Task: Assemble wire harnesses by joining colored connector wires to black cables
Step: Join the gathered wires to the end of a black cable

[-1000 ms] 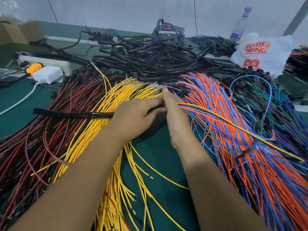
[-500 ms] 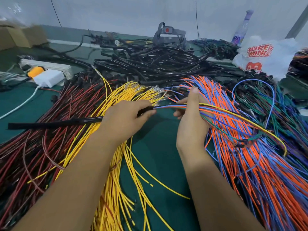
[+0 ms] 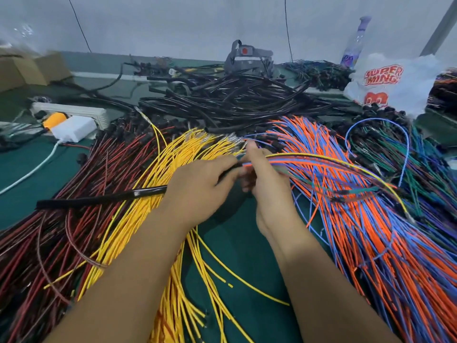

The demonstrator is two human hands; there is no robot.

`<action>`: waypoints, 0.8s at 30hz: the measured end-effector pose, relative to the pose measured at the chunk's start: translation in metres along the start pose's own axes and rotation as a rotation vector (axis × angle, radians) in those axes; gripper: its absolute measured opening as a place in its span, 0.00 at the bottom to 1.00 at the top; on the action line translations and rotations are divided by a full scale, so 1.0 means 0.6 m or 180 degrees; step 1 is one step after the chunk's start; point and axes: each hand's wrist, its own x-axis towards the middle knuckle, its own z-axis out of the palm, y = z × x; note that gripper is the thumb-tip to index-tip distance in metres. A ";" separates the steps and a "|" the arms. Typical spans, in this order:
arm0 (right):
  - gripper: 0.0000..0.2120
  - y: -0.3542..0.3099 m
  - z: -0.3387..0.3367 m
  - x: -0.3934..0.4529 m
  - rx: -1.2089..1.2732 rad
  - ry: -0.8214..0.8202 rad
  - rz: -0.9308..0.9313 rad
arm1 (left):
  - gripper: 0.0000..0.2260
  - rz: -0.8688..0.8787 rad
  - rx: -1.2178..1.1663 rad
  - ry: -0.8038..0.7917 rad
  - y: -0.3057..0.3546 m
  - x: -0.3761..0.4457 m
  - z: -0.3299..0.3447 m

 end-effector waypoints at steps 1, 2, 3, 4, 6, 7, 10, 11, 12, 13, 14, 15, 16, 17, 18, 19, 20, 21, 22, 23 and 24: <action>0.10 -0.005 0.001 0.000 0.0253 -0.0096 0.0111 | 0.12 -0.0174 -0.0182 0.0050 -0.001 0.003 0.003; 0.10 -0.009 0.000 0.000 0.0493 -0.0176 0.0175 | 0.13 -0.0346 -0.0346 0.0102 -0.004 0.005 0.004; 0.12 -0.015 -0.001 -0.001 0.0706 -0.0202 0.0215 | 0.14 -0.0483 -0.0465 0.0160 -0.008 0.006 0.005; 0.16 -0.019 -0.003 -0.001 0.0885 -0.0169 0.0232 | 0.14 -0.0583 -0.0525 0.0206 -0.013 0.007 0.004; 0.21 -0.026 -0.012 0.001 0.1189 0.0017 0.0223 | 0.15 -0.0665 -0.0466 0.0169 -0.026 0.004 -0.003; 0.20 -0.028 -0.017 0.002 0.1310 0.0127 0.0200 | 0.16 -0.0643 -0.0340 0.0086 -0.034 0.002 -0.007; 0.12 -0.026 -0.026 0.006 0.1404 0.0454 0.0253 | 0.14 -0.0462 0.0005 -0.0181 -0.049 -0.002 -0.018; 0.10 -0.025 -0.026 0.006 0.1391 0.0544 0.0242 | 0.13 -0.0423 0.0050 -0.0221 -0.051 -0.003 -0.020; 0.10 -0.023 -0.025 0.008 0.1364 0.0633 0.0171 | 0.12 -0.0410 0.0084 -0.0244 -0.053 -0.004 -0.022; 0.12 -0.021 -0.023 0.010 0.1311 0.0743 0.0062 | 0.11 -0.0415 0.0110 -0.0252 -0.054 -0.005 -0.023; 0.13 -0.019 -0.022 0.011 0.1202 0.0866 -0.0073 | 0.10 -0.0423 0.0128 -0.0246 -0.054 -0.007 -0.023; 0.15 -0.018 -0.022 0.013 0.1044 0.0977 -0.0207 | 0.09 -0.0419 0.0138 -0.0232 -0.053 -0.008 -0.023; 0.15 -0.016 -0.023 0.014 0.0849 0.1071 -0.0333 | 0.08 -0.0408 0.0151 -0.0215 -0.051 -0.009 -0.023; 0.16 -0.015 -0.024 0.015 0.0640 0.1143 -0.0437 | 0.08 -0.0394 0.0168 -0.0197 -0.049 -0.009 -0.023; 0.17 -0.015 -0.026 0.016 0.0452 0.1177 -0.0521 | 0.09 -0.0378 0.0192 -0.0184 -0.047 -0.009 -0.023; 0.18 -0.015 -0.026 0.016 0.0313 0.1153 -0.0585 | 0.10 -0.0348 0.0224 -0.0184 -0.045 -0.008 -0.022; 0.20 -0.016 -0.027 0.015 0.0238 0.1080 -0.0626 | 0.10 -0.0314 0.0258 -0.0198 -0.043 -0.008 -0.022; 0.21 -0.016 -0.025 0.014 0.0230 0.0965 -0.0638 | 0.10 -0.0283 0.0282 -0.0209 -0.041 -0.007 -0.021; 0.22 -0.015 -0.024 0.014 0.0283 0.0827 -0.0619 | 0.09 -0.0253 0.0290 -0.0203 -0.038 -0.006 -0.019; 0.21 -0.015 -0.021 0.013 0.0373 0.0671 -0.0550 | 0.09 -0.0223 0.0280 -0.0180 -0.034 -0.006 -0.018; 0.19 -0.013 -0.018 0.013 0.0464 0.0505 -0.0434 | 0.09 -0.0197 0.0263 -0.0151 -0.029 -0.005 -0.016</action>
